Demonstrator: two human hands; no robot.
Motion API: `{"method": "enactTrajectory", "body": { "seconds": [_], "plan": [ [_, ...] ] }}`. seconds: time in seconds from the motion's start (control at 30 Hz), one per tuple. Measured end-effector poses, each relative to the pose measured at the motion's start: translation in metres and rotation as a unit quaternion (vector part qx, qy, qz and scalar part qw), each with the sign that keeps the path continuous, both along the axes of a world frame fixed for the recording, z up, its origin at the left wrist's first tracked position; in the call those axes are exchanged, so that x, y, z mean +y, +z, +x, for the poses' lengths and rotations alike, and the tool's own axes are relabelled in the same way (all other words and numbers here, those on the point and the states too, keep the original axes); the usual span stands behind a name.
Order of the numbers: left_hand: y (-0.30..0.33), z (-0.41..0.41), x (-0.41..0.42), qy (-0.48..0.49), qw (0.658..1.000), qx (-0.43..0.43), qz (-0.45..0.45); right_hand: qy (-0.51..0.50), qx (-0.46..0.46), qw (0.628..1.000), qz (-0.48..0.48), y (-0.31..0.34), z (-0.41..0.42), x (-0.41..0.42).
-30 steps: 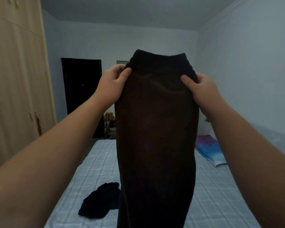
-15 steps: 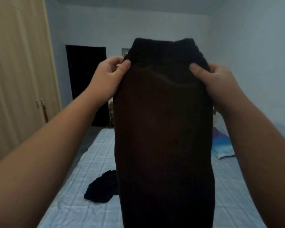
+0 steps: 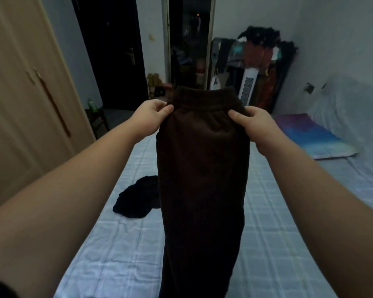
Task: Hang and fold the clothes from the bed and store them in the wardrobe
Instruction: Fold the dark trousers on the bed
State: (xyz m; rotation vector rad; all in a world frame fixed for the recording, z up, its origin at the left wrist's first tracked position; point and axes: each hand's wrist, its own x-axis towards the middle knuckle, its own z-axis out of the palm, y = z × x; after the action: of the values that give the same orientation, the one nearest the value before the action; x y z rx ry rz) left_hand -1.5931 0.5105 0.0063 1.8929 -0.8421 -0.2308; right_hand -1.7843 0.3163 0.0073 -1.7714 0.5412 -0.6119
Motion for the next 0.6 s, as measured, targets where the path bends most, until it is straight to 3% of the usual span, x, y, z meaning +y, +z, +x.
{"method": "enactTrajectory", "body": {
  "seconds": [0.2, 0.37, 0.6],
  "plan": [
    [-0.089, 0.098, -0.118, 0.070, 0.994, 0.075, 0.033, -0.040, 0.033, 0.996, 0.067, -0.106, 0.124, -0.108],
    [-0.197, 0.172, -0.204, 0.143, 0.985, 0.076, 0.060, -0.064, 0.070, 0.988, 0.119, -0.223, 0.211, -0.191],
    [-0.360, 0.219, -0.252, 0.168, 0.975, 0.087, 0.115, -0.070, 0.204, 0.975, 0.060, -0.394, 0.280, -0.247]
  ]
}}
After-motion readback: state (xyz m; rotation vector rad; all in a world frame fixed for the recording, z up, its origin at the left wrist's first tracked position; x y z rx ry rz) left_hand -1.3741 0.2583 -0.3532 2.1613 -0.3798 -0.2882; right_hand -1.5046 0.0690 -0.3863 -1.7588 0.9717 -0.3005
